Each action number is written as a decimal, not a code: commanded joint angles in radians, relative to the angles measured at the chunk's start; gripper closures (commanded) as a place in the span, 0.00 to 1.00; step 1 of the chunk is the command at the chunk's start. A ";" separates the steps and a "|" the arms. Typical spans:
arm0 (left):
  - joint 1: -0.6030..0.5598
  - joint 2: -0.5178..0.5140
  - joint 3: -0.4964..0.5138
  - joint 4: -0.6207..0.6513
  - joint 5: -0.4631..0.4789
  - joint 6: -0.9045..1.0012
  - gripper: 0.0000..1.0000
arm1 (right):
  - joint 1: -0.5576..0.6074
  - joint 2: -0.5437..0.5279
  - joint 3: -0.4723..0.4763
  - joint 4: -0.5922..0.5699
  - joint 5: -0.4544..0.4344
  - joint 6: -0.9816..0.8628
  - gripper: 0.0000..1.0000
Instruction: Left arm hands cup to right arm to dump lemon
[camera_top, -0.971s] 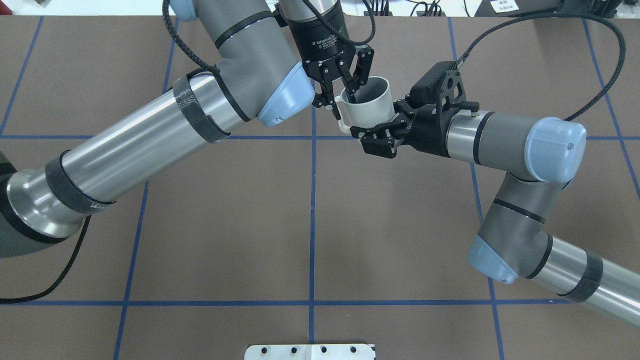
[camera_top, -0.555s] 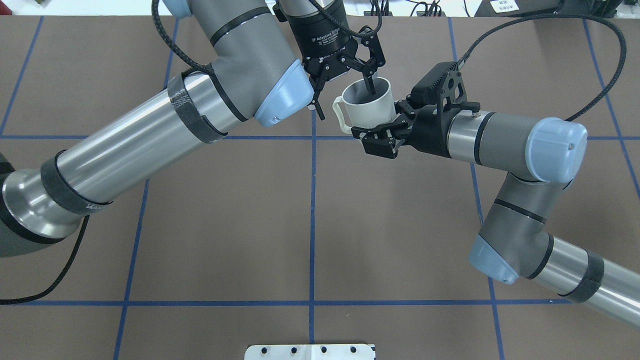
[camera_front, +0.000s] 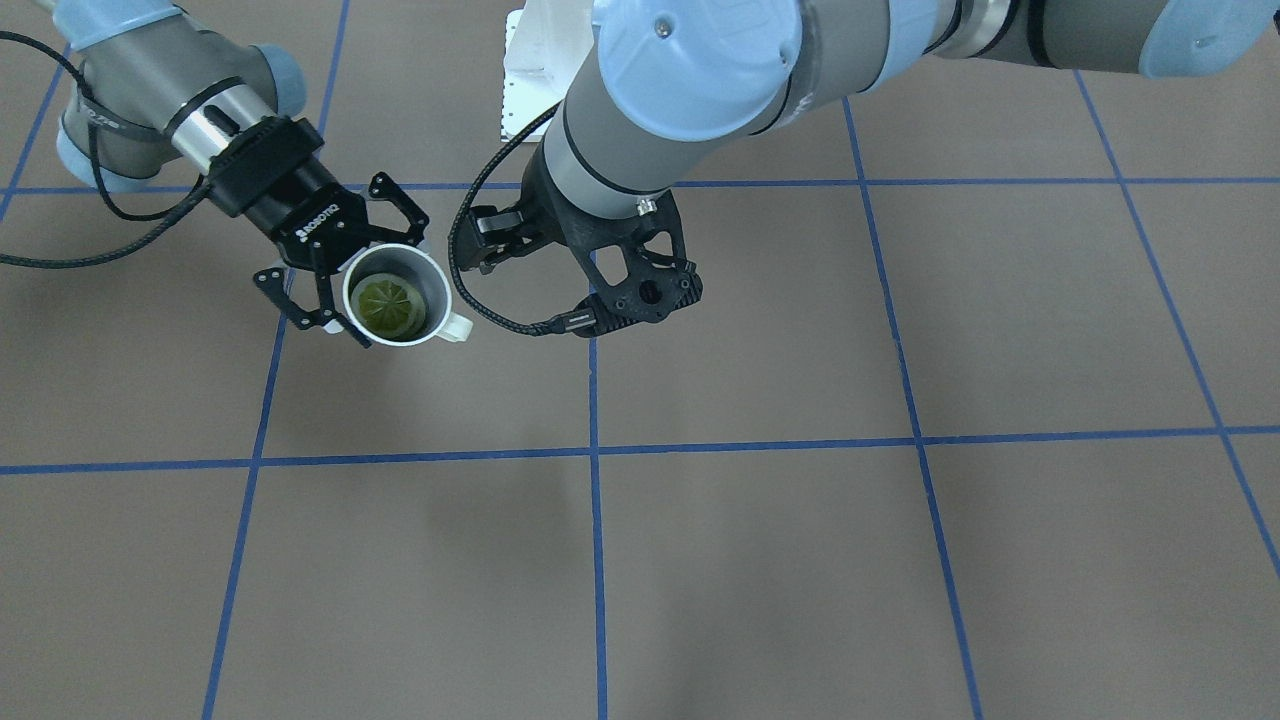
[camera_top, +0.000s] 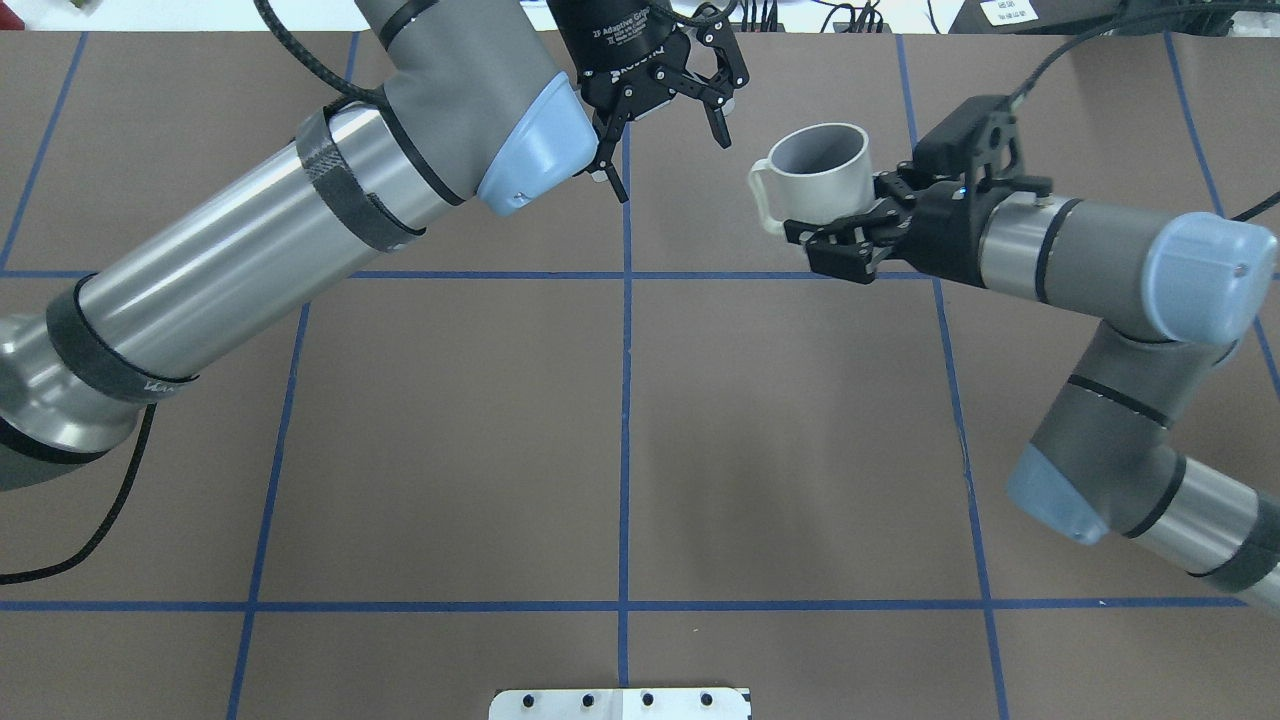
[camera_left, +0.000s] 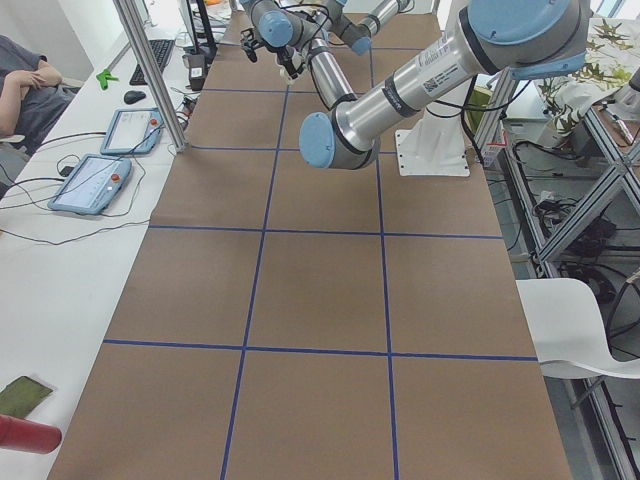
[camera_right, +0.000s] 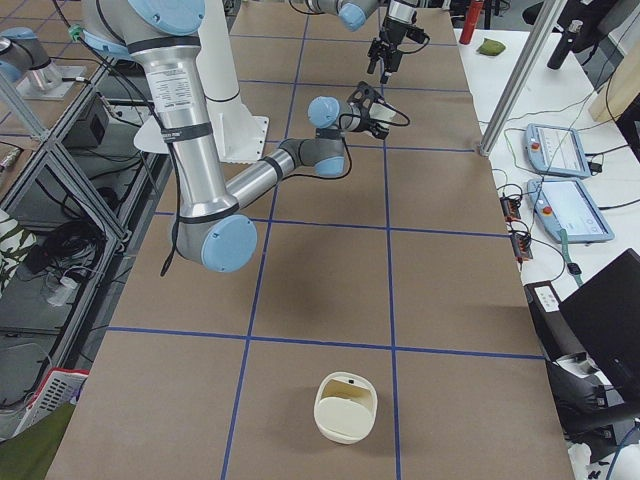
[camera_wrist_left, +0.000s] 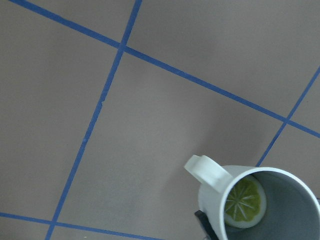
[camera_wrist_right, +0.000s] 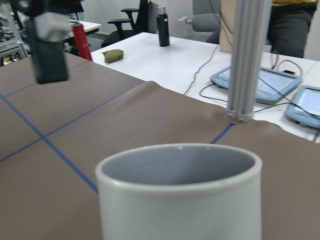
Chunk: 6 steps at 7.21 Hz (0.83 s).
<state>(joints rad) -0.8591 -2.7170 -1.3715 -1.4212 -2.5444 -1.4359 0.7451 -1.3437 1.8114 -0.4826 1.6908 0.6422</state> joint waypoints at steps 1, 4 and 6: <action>-0.011 0.014 -0.018 0.002 0.001 0.000 0.00 | 0.120 -0.151 0.045 0.001 0.004 0.069 0.79; -0.044 0.040 -0.057 0.004 0.001 0.000 0.00 | 0.253 -0.383 0.040 0.089 0.007 0.051 0.98; -0.090 0.055 -0.066 0.005 0.006 0.003 0.00 | 0.354 -0.454 0.029 0.165 0.003 0.048 1.00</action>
<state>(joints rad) -0.9200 -2.6730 -1.4298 -1.4164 -2.5416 -1.4344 1.0391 -1.7502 1.8472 -0.3650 1.6958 0.6922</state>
